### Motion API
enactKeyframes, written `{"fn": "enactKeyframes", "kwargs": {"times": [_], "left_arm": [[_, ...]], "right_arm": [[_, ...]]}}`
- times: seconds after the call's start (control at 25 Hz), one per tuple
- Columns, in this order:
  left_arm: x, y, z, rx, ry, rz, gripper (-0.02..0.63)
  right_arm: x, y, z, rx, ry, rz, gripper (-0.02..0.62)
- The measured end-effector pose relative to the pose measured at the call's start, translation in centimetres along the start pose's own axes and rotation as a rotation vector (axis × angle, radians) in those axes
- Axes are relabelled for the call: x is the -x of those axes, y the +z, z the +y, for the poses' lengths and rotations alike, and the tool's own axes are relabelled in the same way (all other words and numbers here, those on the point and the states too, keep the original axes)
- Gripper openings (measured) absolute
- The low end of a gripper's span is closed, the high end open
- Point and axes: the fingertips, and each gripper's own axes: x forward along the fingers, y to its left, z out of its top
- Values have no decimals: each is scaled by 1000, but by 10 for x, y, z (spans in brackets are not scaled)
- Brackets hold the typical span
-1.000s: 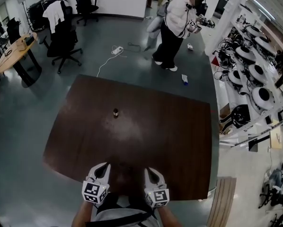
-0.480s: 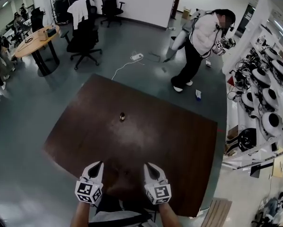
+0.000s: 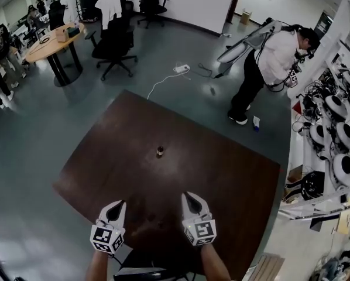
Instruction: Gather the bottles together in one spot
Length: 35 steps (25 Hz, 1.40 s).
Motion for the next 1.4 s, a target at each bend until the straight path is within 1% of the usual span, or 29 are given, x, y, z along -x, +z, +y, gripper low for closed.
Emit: {"fn": "enactKeyframes", "kwargs": {"times": [0.12,0.28,0.4,0.68,0.92,1.16,1.24,1.4], "left_arm": [[-12,-4,14,-5,7,17,0],[-23,-12,33,13,14,41,0],[-33,-13,41,22,15,56,0],[-52,-30,62,52,22,103,0],[-72,-39,83,59,19,140,0],[-82,-53,92,72,23,169,0],[-83,-56,92,79,24,177,0],[-83,-63,97,87,25,194,0]], "right_arm": [[-37,-8,-10,15,10,23,2],[-78,-28,-17,26,24,67,2],[-102,-40,-23,13,29,98,2],[-143,-73,-26,3,50,162,2],[-175,-87,-25,-2,68,182,2],[-197,-105,-35,-12,63,203,4],[-203,-110,-37,-15,70,209,43],[-217,-119,-34,-8,78,219,92]]}}
